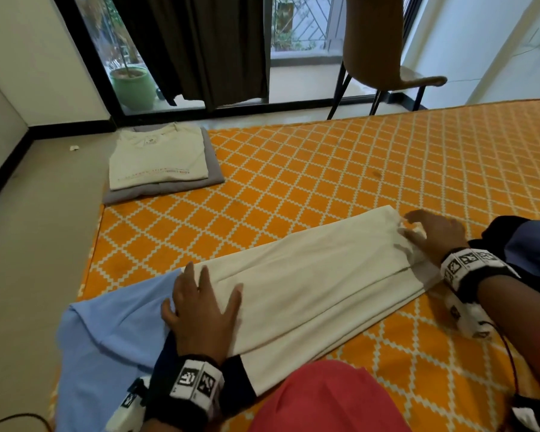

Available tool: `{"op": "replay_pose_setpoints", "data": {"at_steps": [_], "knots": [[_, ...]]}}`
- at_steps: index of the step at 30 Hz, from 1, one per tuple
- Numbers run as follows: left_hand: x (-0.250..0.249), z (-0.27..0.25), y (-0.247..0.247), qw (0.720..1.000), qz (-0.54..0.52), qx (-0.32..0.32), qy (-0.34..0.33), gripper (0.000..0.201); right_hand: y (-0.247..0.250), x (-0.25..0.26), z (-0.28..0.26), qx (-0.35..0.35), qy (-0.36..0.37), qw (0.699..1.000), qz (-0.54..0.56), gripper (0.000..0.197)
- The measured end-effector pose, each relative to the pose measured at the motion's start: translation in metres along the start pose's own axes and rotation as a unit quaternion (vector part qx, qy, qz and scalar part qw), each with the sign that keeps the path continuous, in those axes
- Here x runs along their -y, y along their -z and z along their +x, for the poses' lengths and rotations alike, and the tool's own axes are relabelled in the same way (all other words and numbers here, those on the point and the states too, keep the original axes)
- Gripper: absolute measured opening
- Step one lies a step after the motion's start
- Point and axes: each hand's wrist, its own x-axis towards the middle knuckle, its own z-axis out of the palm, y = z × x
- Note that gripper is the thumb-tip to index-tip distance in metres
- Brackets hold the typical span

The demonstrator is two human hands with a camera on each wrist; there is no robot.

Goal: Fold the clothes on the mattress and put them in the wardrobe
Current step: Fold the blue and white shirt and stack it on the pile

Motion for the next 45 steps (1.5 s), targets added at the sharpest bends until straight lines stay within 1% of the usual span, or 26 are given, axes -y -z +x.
{"op": "replay_pose_setpoints", "data": {"at_steps": [1, 3, 5, 6, 9, 11, 13, 15, 17, 18, 20, 21, 22, 23, 24, 25, 26, 27, 28, 29, 30, 31, 33, 36, 39, 45], "knots": [[0.001, 0.005, 0.000, 1.000, -0.005, 0.001, 0.012, 0.102, 0.000, 0.000, 0.005, 0.018, -0.017, 1.000, -0.008, 0.038], [0.003, 0.009, -0.010, 0.999, 0.026, 0.038, -0.004, 0.104, -0.003, 0.004, 0.016, 0.060, -0.053, 0.996, -0.037, 0.027], [0.005, 0.007, -0.024, 0.993, 0.068, 0.086, -0.031, 0.101, -0.008, 0.005, 0.028, 0.063, -0.095, 0.993, -0.010, 0.027], [0.005, 0.006, -0.029, 0.993, 0.073, 0.086, -0.037, 0.097, -0.010, 0.005, 0.036, 0.063, -0.117, 0.991, 0.017, 0.031], [0.007, 0.005, -0.037, 0.993, 0.101, 0.044, -0.045, 0.087, -0.018, 0.006, 0.053, 0.076, -0.148, 0.984, 0.057, 0.039], [0.008, 0.006, -0.039, 0.992, 0.117, 0.019, -0.052, 0.084, -0.020, 0.011, 0.059, 0.067, -0.125, 0.990, 0.028, 0.034], [0.008, 0.006, -0.040, 0.991, 0.128, 0.015, -0.046, 0.084, -0.019, 0.013, 0.061, 0.055, -0.080, 0.995, -0.012, 0.027], [0.008, 0.006, -0.042, 0.990, 0.136, 0.005, -0.043, 0.086, -0.013, 0.009, 0.060, 0.052, -0.052, 0.994, -0.080, 0.021], [0.009, 0.006, -0.044, 0.989, 0.142, -0.003, -0.040, 0.089, -0.006, 0.001, 0.060, 0.083, -0.068, 0.983, -0.146, 0.012], [0.009, 0.005, -0.044, 0.989, 0.144, -0.005, -0.040, 0.089, -0.003, -0.001, 0.059, 0.107, -0.086, 0.978, -0.156, 0.010], [0.009, 0.006, -0.044, 0.988, 0.147, -0.007, -0.040, 0.090, -0.001, 0.003, 0.056, 0.131, -0.122, 0.971, -0.161, 0.014], [0.009, 0.006, -0.044, 0.988, 0.148, -0.006, -0.038, 0.091, -0.002, 0.008, 0.054, 0.121, -0.137, 0.968, -0.172, 0.022], [0.009, 0.006, -0.044, 0.988, 0.149, -0.004, -0.037, 0.091, -0.004, 0.015, 0.051, 0.081, -0.145, 0.968, -0.187, 0.031], [0.009, 0.006, -0.044, 0.988, 0.150, -0.005, -0.037, 0.091, -0.006, 0.023, 0.047, 0.017, -0.134, 0.970, -0.201, 0.037], [0.009, 0.006, -0.044, 0.988, 0.150, -0.004, -0.036, 0.091, -0.009, 0.031, 0.042, -0.059, -0.086, 0.972, -0.209, 0.039], [0.009, 0.006, -0.044, 0.988, 0.150, -0.004, -0.036, 0.091, -0.015, 0.042, 0.036, -0.126, 0.004, 0.972, -0.197, 0.042], [0.009, 0.006, -0.045, 0.988, 0.150, -0.005, -0.035, 0.092, -0.022, 0.054, 0.027, -0.158, 0.119, 0.965, -0.174, 0.048], [0.009, 0.006, -0.045, 0.988, 0.150, -0.006, -0.035, 0.091, -0.031, 0.068, 0.014, -0.147, 0.241, 0.948, -0.150, 0.054], [0.009, 0.006, -0.045, 0.988, 0.150, -0.007, -0.035, 0.091, -0.043, 0.079, 0.000, -0.107, 0.352, 0.920, -0.137, 0.058], [0.010, 0.006, -0.045, 0.988, 0.150, -0.008, -0.034, 0.091, -0.055, 0.091, -0.012, -0.055, 0.439, 0.888, -0.127, 0.062], [0.010, 0.006, -0.045, 0.988, 0.151, -0.009, -0.034, 0.091, -0.064, 0.099, -0.024, 0.003, 0.486, 0.866, -0.120, 0.066], [0.010, 0.006, -0.045, 0.988, 0.152, -0.010, -0.034, 0.091, -0.068, 0.104, -0.032, 0.059, 0.497, 0.859, -0.110, 0.068], [0.009, 0.006, -0.045, 0.988, 0.153, -0.007, -0.033, 0.092, -0.068, 0.101, -0.034, 0.130, 0.473, 0.867, -0.084, 0.072], [0.009, 0.006, -0.045, 0.987, 0.156, -0.003, -0.033, 0.092, -0.064, 0.082, -0.020, 0.133, 0.455, 0.877, -0.082, 0.075], [0.010, 0.007, -0.046, 0.988, 0.153, -0.005, -0.032, 0.092, -0.064, 0.056, -0.005, 0.126, 0.417, 0.896, -0.087, 0.077], [0.013, 0.007, -0.049, 0.989, 0.146, -0.013, -0.035, 0.091, -0.059, 0.006, 0.021, 0.110, 0.316, 0.937, -0.102, 0.075]]}}
